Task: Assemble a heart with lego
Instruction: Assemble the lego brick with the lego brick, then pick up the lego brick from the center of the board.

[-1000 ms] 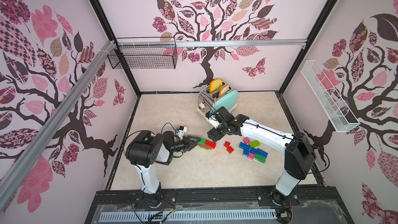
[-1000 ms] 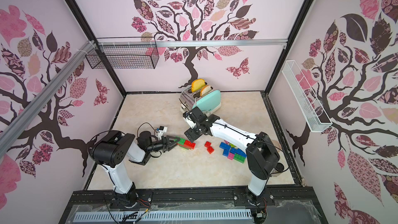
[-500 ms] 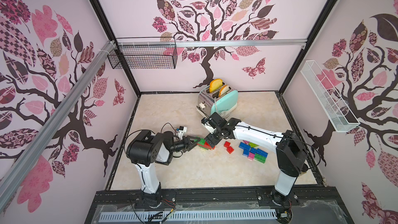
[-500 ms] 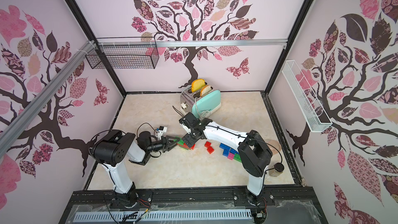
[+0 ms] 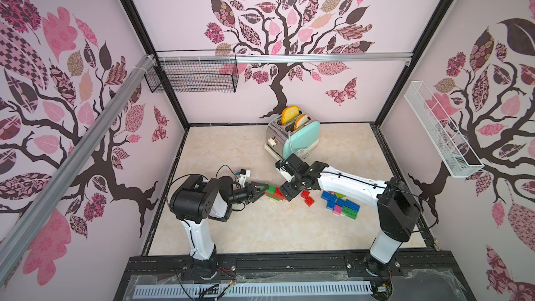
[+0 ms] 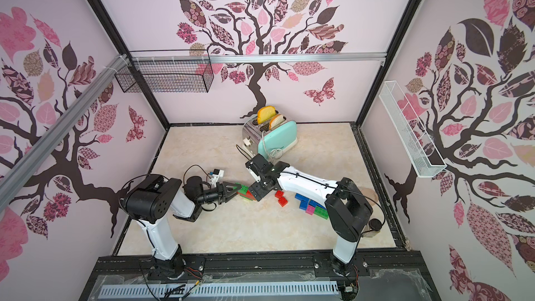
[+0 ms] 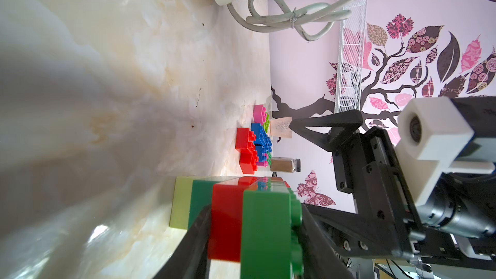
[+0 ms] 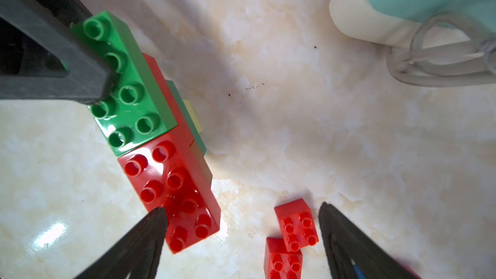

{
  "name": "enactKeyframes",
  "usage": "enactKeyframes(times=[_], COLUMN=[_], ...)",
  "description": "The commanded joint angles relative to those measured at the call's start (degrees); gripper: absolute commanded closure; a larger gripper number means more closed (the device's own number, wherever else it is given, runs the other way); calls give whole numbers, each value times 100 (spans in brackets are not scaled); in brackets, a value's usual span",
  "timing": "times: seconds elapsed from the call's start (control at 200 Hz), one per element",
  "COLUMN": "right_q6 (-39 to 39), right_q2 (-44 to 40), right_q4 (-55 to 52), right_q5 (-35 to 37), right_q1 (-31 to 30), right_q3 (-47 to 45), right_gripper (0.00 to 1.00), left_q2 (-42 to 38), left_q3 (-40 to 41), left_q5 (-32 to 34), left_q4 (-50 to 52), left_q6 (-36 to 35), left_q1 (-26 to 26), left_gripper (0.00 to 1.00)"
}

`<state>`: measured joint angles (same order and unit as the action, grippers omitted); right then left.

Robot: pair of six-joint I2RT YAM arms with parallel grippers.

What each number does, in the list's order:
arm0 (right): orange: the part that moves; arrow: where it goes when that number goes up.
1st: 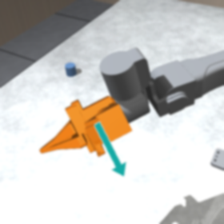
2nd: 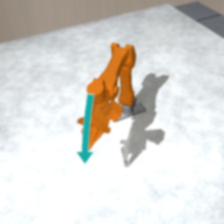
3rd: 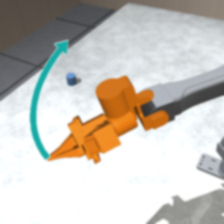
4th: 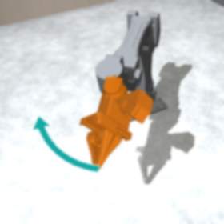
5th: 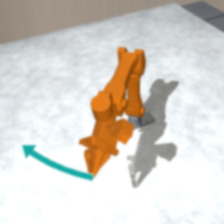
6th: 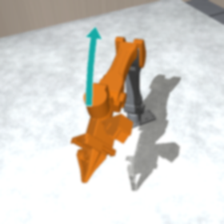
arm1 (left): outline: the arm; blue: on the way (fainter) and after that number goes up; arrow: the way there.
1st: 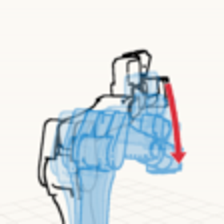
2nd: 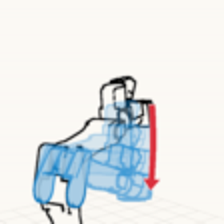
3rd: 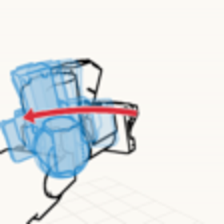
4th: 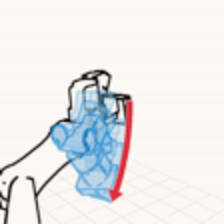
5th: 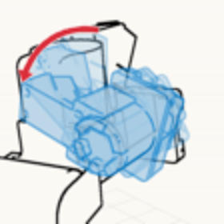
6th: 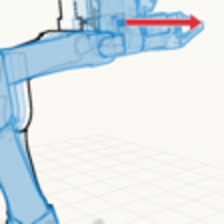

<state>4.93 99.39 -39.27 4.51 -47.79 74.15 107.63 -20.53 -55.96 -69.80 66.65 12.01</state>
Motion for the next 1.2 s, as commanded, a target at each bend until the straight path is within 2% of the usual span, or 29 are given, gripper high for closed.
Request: enactKeyframes(times=[0.0, 0.285, 0.53, 0.93, 1.135, 1.19], right_q6=[-36, -159, -253, -265, -216, -212], right_q2=[-164, -641, -658, -399, -280, -271], right_q4=[-128, -275, -165, 33, -18, -7], right_q5=[167, -109, 8, 0, -90, -75], right_q1=[21, 518, 540, 571, 626, 643], right_q3=[-129, -613, -1291, -1456, -1394, -1394], right_gripper=[8, 8, 9, 31, 34, 40], left_q2=[79, 77, 39, -4, -45, -50], left_q3=[15, 1, -3, 28, 38, 52], left_q5=[97, 90, 96, 95, 95, 95], left_q4=[116, 111, 120, 123, 124, 123], left_q6=[-46, -33, -18, -10, -12, -14], left_q1=[-32, -32, -31, -32, -31, -32], left_gripper=[66, 66, 66, 66, 66, 66])
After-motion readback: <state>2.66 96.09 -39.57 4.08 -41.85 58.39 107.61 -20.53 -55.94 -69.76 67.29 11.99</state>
